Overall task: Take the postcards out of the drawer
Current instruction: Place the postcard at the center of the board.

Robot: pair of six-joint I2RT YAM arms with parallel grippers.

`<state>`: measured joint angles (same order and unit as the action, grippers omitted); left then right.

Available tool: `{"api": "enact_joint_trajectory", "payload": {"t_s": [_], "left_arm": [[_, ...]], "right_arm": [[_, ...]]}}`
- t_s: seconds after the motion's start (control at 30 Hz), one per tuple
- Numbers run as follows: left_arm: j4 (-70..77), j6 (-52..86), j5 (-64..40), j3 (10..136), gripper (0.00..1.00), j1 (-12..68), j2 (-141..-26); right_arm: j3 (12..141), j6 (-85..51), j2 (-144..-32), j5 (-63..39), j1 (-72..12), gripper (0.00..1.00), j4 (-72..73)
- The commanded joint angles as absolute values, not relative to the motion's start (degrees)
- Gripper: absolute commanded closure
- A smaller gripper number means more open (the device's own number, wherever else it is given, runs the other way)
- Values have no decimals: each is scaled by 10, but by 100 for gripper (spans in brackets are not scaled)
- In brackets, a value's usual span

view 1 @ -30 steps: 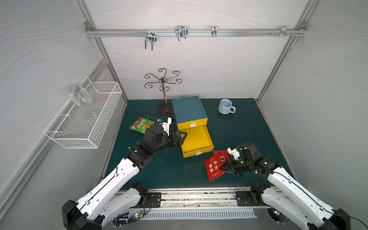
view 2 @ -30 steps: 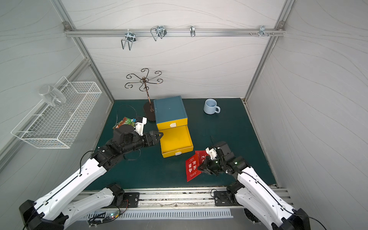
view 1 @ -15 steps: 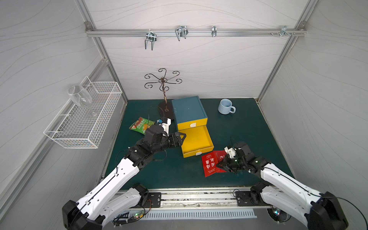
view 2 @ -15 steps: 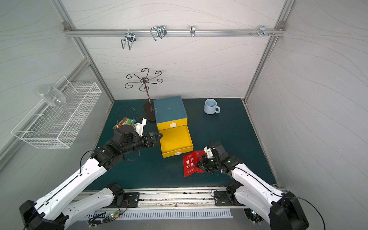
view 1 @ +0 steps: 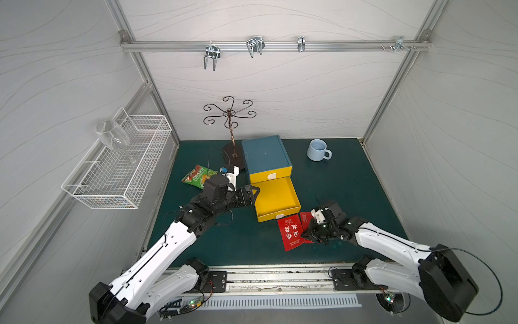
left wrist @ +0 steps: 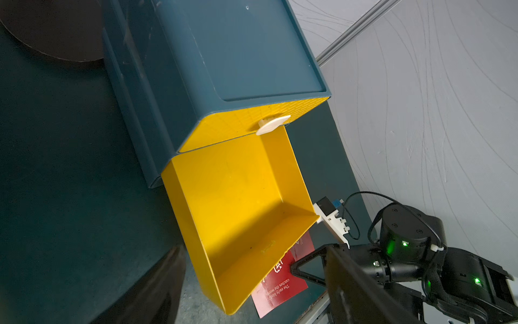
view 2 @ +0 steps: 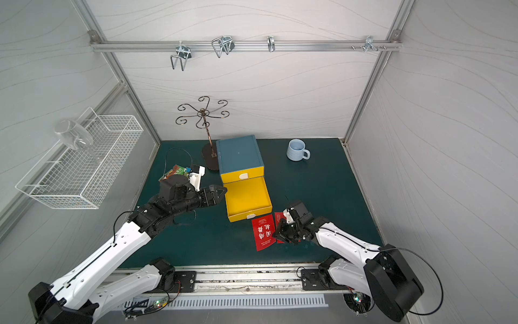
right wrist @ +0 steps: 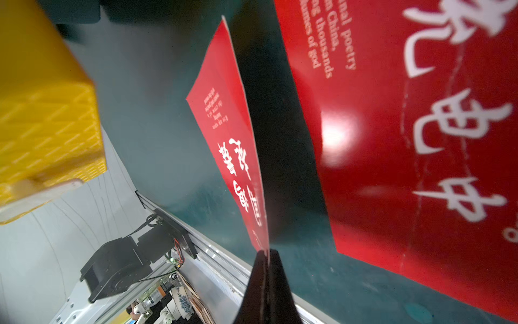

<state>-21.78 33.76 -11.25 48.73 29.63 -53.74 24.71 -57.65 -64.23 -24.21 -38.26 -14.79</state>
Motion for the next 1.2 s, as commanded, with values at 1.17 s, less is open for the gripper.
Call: {"api": "enact_joint_trajectory", "payload": {"t_s": [1.17], "left_arm": [[-230,303,-161,514,16,254,-552]], "right_arm": [[287,-642,-719,-143,-427,83,-129]]}}
